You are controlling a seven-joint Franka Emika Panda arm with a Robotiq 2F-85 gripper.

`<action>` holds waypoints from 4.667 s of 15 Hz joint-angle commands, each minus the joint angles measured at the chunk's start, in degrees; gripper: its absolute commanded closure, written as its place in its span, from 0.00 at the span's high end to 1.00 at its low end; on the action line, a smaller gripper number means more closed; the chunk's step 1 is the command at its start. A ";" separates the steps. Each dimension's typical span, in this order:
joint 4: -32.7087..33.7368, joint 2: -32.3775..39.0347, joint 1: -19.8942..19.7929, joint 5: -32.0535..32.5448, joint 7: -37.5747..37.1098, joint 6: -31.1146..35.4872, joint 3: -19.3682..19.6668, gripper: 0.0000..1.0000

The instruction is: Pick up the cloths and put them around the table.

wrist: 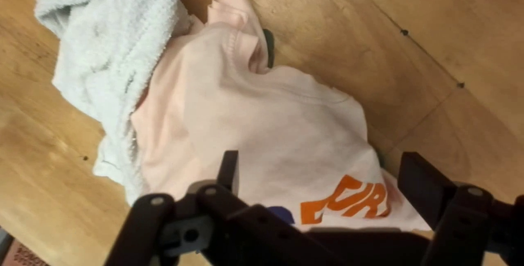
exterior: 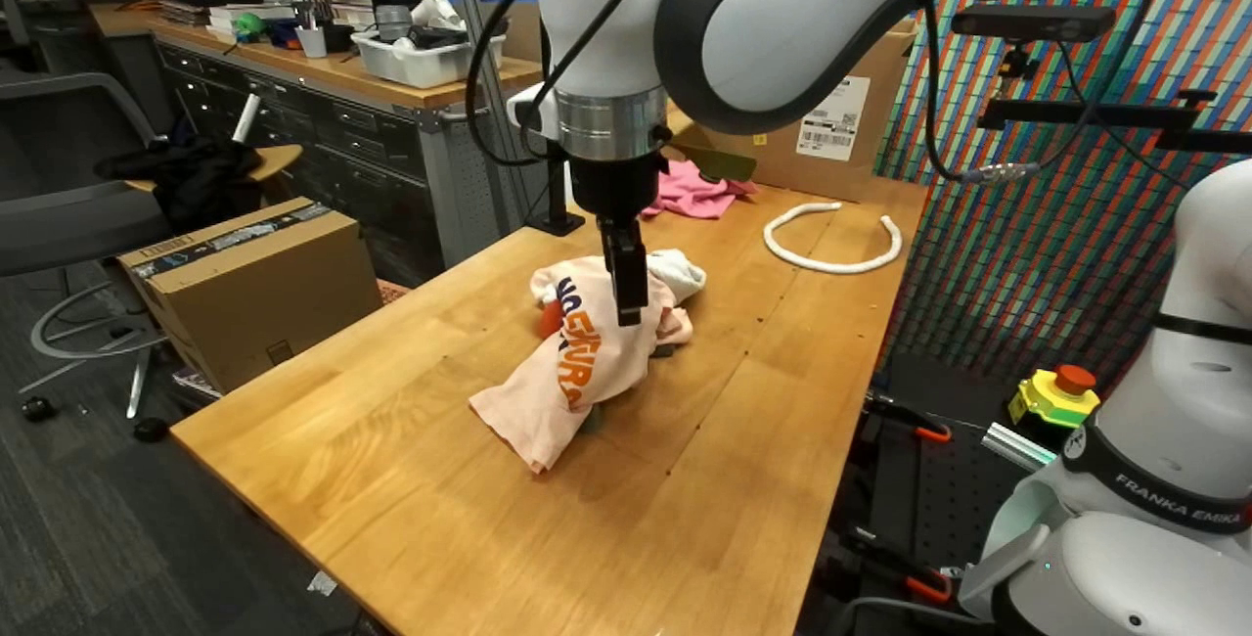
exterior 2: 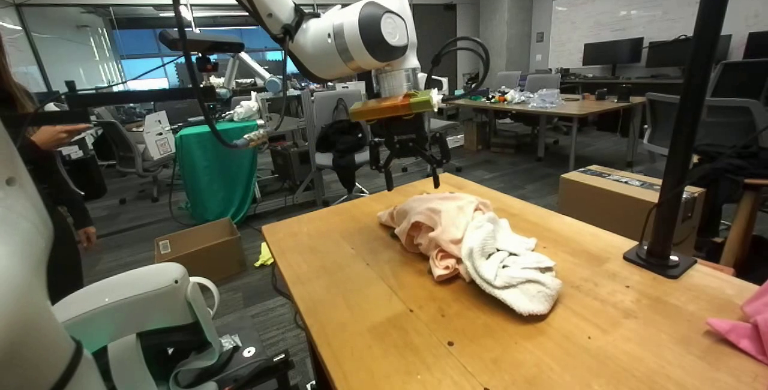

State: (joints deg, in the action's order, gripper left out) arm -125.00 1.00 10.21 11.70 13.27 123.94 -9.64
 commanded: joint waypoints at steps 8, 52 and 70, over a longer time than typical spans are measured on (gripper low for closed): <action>0.59 4.65 -0.10 8.59 7.39 1.86 -0.05 1.00; 3.59 -8.01 -0.49 7.90 13.77 2.53 0.82 0.08; 25.13 4.56 1.02 13.02 9.11 -0.11 -1.38 0.07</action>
State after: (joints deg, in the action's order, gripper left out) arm -106.54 0.52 10.58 22.67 24.37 125.05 -10.33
